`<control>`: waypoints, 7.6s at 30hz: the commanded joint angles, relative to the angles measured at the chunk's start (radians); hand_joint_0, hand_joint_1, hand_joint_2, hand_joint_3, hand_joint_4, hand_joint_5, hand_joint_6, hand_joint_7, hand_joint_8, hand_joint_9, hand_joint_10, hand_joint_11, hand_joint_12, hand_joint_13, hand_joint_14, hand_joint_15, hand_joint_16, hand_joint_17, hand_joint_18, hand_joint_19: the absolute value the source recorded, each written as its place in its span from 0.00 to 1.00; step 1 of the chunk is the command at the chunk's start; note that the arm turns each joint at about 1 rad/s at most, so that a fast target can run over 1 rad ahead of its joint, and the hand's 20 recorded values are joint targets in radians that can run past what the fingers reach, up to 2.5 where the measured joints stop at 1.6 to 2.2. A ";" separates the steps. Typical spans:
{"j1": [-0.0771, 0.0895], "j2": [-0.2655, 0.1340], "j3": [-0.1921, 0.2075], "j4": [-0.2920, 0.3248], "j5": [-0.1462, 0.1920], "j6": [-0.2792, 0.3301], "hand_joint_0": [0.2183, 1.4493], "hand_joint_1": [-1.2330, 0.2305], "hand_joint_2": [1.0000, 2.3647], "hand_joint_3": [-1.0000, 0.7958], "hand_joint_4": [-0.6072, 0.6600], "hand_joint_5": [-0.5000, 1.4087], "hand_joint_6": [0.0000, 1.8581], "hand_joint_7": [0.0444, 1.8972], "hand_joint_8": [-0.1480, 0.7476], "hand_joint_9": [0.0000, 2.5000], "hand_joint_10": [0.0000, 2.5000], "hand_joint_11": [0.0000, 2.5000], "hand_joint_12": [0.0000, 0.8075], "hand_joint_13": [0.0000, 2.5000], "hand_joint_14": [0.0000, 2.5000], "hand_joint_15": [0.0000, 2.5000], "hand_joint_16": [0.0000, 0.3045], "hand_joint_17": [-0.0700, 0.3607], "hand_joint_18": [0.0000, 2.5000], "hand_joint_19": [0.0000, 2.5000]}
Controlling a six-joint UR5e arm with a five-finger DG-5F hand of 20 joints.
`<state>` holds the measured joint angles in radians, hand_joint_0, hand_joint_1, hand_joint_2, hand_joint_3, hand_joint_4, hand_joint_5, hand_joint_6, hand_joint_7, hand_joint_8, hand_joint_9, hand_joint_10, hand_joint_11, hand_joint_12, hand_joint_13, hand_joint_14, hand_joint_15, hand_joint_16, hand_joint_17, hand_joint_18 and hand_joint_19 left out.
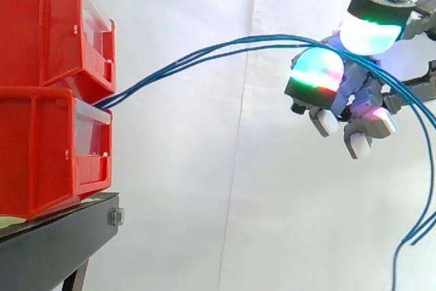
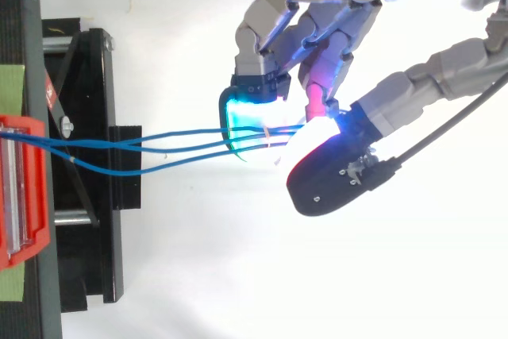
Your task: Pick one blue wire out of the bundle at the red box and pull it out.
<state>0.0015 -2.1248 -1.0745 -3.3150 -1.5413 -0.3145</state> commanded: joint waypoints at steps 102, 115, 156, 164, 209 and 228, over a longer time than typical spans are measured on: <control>0.031 0.000 0.016 -0.023 -0.002 0.100 0.44 0.22 0.00 0.30 0.56 0.12 0.51 0.40 0.44 0.25 0.00 0.26 0.52 0.31 0.01 0.19 0.17 0.43 0.32 0.16; 0.031 0.000 0.016 -0.024 -0.003 0.100 0.32 0.25 0.00 0.28 0.64 0.13 0.50 0.40 0.50 0.26 0.00 0.28 0.54 0.30 0.01 0.19 0.18 0.45 0.30 0.17; 0.031 0.000 0.016 -0.049 -0.025 0.100 0.53 0.28 0.01 0.37 0.38 0.13 0.51 0.39 0.41 0.25 0.00 0.23 0.50 0.30 0.01 0.19 0.16 0.42 0.28 0.20; 0.031 0.000 0.016 -0.060 -0.029 0.103 0.52 0.28 0.01 0.38 0.37 0.13 0.51 0.40 0.39 0.24 0.00 0.22 0.49 0.29 0.01 0.18 0.15 0.41 0.27 0.19; 0.029 0.000 0.016 -0.077 -0.043 0.121 0.38 0.20 0.00 0.30 0.58 0.12 0.50 0.38 0.41 0.21 0.00 0.23 0.51 0.27 0.00 0.16 0.17 0.43 0.27 0.13; 0.029 0.000 0.016 -0.077 -0.042 0.132 0.34 0.34 0.01 0.37 0.61 0.14 0.50 0.40 0.52 0.30 0.00 0.25 0.54 0.31 0.01 0.18 0.18 0.44 0.28 0.18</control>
<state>0.0309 -2.1245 -1.0583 -3.3916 -1.5840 -0.1831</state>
